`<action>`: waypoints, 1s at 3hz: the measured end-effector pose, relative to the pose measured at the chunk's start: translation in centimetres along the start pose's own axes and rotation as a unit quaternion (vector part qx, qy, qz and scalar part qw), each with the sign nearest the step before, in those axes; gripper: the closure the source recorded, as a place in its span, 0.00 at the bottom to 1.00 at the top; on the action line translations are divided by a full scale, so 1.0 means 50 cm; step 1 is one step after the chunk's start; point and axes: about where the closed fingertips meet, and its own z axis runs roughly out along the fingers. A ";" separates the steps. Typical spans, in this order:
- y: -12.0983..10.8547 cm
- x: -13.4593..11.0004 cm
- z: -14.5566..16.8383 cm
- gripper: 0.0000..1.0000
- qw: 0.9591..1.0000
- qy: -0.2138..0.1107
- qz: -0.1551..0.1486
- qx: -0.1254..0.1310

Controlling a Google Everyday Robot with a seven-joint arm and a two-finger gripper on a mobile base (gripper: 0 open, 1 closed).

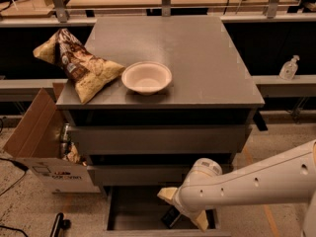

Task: Pick rxbar blueberry from bottom drawer and place on counter

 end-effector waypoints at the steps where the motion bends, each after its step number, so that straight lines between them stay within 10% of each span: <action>1: 0.003 0.041 0.028 0.00 1.000 0.027 -0.008 -0.008; 3: 0.029 0.166 0.138 0.00 0.996 0.047 -0.065 0.029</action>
Offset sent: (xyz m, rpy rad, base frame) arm 0.0826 -0.0597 -0.0708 -0.0879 -0.1506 0.1065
